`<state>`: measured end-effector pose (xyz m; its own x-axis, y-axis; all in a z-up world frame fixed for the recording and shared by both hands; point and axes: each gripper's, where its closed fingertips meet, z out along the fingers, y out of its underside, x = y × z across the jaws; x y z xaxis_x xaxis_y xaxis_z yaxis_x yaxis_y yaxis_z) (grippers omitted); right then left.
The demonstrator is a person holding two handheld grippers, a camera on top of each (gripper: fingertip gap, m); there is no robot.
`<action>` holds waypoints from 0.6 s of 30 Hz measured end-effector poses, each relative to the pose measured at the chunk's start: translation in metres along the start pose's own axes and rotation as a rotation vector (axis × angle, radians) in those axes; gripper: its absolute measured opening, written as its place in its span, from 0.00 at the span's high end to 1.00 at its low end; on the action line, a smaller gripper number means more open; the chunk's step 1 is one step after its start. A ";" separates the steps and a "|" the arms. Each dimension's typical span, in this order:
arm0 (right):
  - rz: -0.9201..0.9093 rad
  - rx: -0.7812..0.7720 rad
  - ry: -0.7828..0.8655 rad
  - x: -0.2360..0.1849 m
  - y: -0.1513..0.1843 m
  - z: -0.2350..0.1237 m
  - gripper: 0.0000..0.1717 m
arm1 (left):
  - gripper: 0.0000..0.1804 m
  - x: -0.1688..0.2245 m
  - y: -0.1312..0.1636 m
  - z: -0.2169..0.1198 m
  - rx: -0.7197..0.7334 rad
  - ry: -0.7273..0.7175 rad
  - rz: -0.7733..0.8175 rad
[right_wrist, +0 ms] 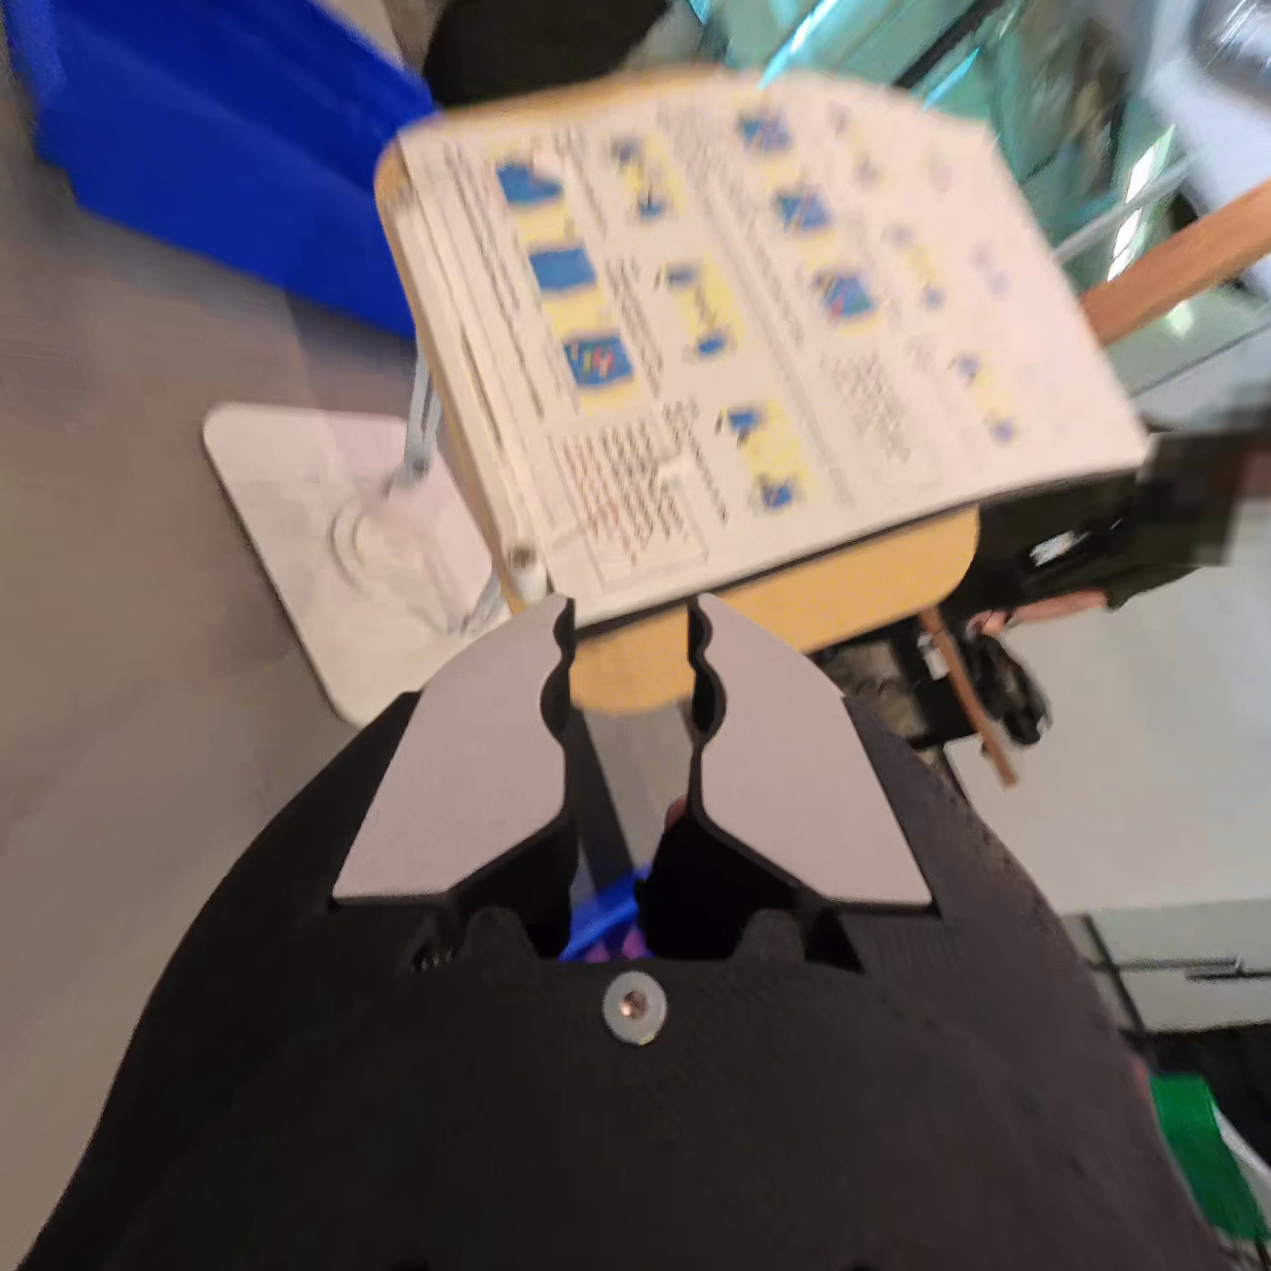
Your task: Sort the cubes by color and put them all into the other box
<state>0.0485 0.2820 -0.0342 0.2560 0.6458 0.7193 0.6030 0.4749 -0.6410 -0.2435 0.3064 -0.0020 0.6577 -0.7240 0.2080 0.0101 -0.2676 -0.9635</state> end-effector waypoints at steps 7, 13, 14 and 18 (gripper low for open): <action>-0.096 0.238 0.114 -0.029 -0.082 0.021 0.66 | 0.84 0.152 -0.019 0.060 0.089 0.403 0.057; -0.104 0.363 0.226 -0.029 -0.104 0.021 0.67 | 0.84 0.204 0.004 0.094 0.075 0.603 -0.056; -0.114 0.367 0.247 -0.028 -0.105 0.021 0.67 | 0.84 0.207 0.008 0.097 0.072 0.623 -0.073; -0.150 0.393 0.297 -0.030 -0.109 0.021 0.71 | 0.84 0.212 0.018 0.103 0.057 0.676 -0.132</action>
<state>-0.0405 0.2232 0.0087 0.4265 0.3828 0.8195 0.3347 0.7749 -0.5362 -0.0263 0.2138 0.0073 0.0349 -0.9302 0.3654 0.1096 -0.3598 -0.9266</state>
